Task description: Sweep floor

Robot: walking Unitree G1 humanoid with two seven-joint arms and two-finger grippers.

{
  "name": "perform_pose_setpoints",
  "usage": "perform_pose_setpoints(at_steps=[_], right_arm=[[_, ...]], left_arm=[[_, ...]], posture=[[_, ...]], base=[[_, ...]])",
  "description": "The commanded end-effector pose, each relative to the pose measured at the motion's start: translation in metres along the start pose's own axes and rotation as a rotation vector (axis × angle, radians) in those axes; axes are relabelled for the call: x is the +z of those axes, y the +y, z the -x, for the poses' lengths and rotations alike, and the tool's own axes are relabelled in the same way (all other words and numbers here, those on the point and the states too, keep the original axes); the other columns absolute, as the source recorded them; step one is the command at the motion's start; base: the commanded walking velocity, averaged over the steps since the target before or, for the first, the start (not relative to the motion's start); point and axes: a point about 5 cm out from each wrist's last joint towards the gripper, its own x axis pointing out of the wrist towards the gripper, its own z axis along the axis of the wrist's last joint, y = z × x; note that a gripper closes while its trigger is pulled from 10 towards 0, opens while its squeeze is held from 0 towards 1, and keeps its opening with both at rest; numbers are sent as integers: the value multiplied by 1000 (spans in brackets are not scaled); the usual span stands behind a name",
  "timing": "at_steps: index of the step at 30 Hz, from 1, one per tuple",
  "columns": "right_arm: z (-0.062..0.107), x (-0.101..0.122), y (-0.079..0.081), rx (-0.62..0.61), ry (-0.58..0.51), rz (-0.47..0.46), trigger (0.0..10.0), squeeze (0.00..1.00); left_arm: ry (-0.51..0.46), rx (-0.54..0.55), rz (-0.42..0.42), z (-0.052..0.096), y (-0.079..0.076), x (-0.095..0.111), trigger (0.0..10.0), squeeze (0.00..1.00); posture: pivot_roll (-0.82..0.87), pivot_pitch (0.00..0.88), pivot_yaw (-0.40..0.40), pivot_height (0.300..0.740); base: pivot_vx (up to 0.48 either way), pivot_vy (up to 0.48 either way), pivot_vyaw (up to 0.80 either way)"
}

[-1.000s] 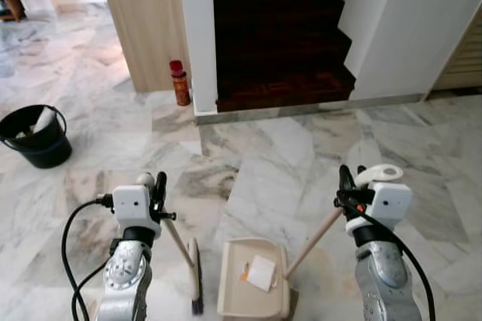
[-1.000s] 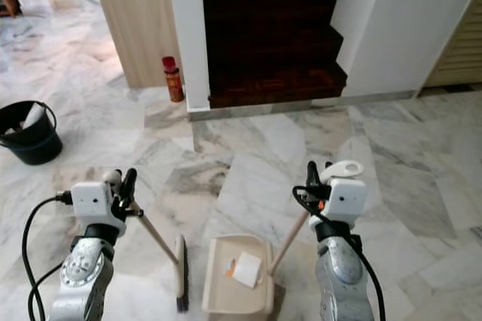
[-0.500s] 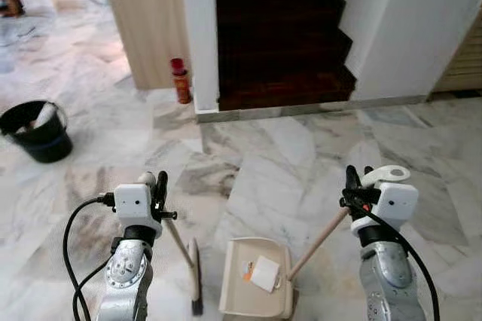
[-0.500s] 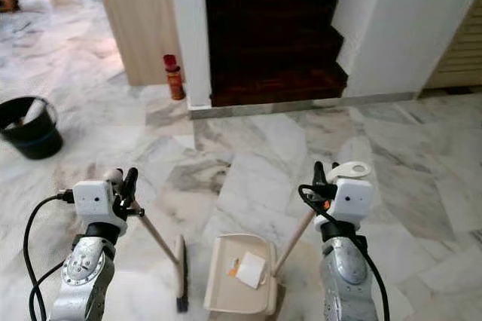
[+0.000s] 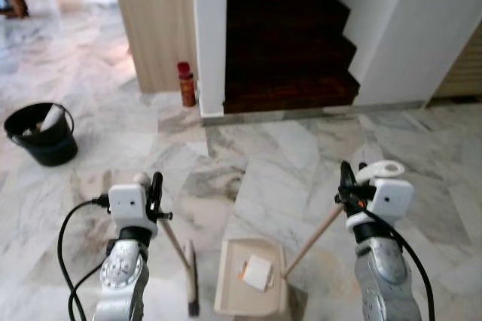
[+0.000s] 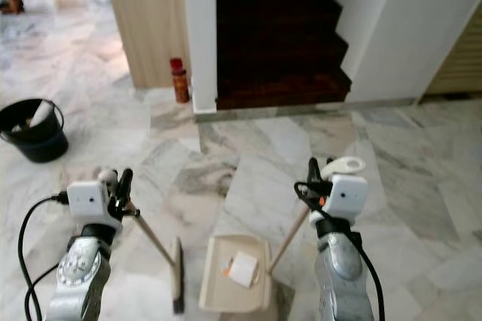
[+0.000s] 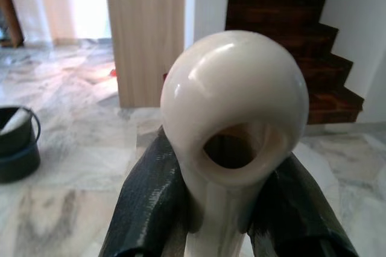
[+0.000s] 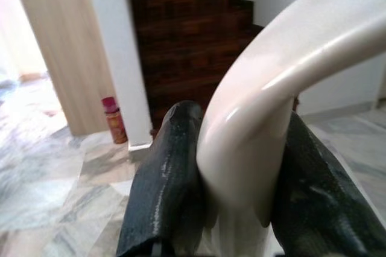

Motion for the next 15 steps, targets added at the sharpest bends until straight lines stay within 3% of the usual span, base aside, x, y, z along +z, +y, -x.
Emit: perform_pose_setpoints(at_steps=[1,15], right_arm=[[-2,6,-2,-9,-31,-14,10000,0],[-5,10,-2,-5,-46,-13,10000,0]], left_arm=[[-60,-12,2,-5,-4,12,10000,0],[-61,-12,1,-4,-4,13,10000,0]], posture=[[4,0,2,740],[7,0,3,740]], base=[[0,300,0],[0,355,0]])
